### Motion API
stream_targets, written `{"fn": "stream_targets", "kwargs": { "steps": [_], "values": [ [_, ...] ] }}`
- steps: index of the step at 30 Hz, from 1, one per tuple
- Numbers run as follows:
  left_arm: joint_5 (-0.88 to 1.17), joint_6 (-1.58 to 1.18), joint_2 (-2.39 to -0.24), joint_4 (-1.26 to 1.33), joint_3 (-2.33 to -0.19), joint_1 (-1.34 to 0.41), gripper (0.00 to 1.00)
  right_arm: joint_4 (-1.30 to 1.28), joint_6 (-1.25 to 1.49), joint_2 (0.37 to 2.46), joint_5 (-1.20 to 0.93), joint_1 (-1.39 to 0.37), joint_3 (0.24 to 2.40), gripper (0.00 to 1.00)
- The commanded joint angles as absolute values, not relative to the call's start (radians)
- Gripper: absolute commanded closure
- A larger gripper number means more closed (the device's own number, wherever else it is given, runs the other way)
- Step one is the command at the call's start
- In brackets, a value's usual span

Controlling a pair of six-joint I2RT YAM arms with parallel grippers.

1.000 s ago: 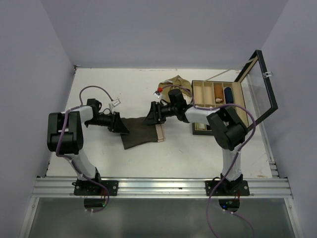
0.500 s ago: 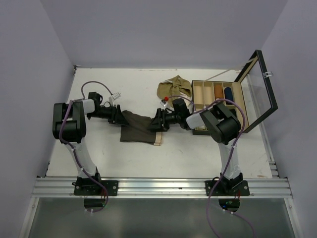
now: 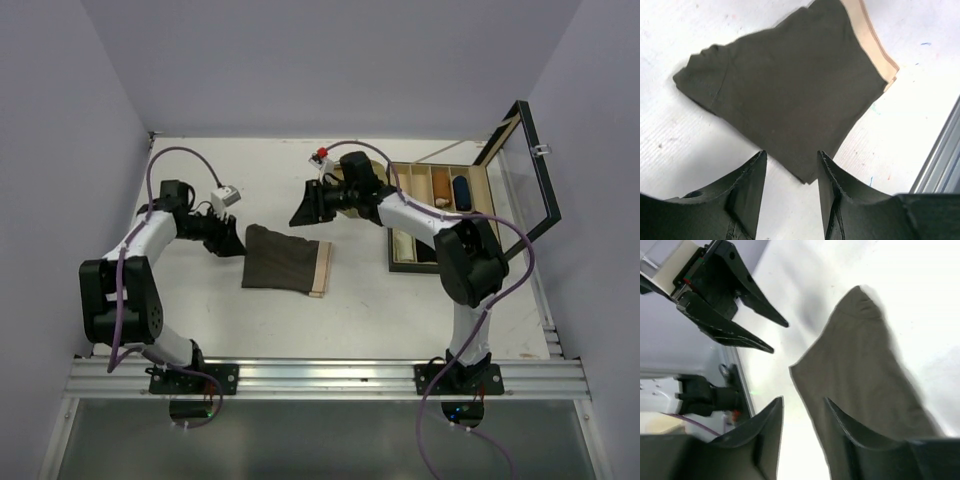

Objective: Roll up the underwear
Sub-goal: Fold the underwear

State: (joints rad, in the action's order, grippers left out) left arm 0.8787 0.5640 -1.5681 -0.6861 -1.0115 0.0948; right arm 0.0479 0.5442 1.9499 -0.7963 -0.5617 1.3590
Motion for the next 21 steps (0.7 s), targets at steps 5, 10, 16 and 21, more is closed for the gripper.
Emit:
{"fn": "stream_targets", "kwargs": {
  "steps": [5,10,16,21],
  "values": [
    [0.669,0.562,-1.533,-0.673,-0.927,0.012,0.56,-0.336,0.098,2.049,-0.494,-0.554,1.586,0.72],
    [0.515,0.574,-1.520,-0.704,-0.913,-0.077,0.61,-0.434,0.008,2.147,-0.383,-0.554,1.696,0.77],
    [0.520,0.601,-1.563,-0.733,-0.957,-0.115,0.68,-0.439,-0.037,2.169,-0.406,-0.557,1.609,0.81],
    [0.457,0.548,-1.624,-0.680,-0.989,-0.149,0.68,-0.433,-0.035,2.122,-0.443,-0.568,1.487,0.85]
  ]
}}
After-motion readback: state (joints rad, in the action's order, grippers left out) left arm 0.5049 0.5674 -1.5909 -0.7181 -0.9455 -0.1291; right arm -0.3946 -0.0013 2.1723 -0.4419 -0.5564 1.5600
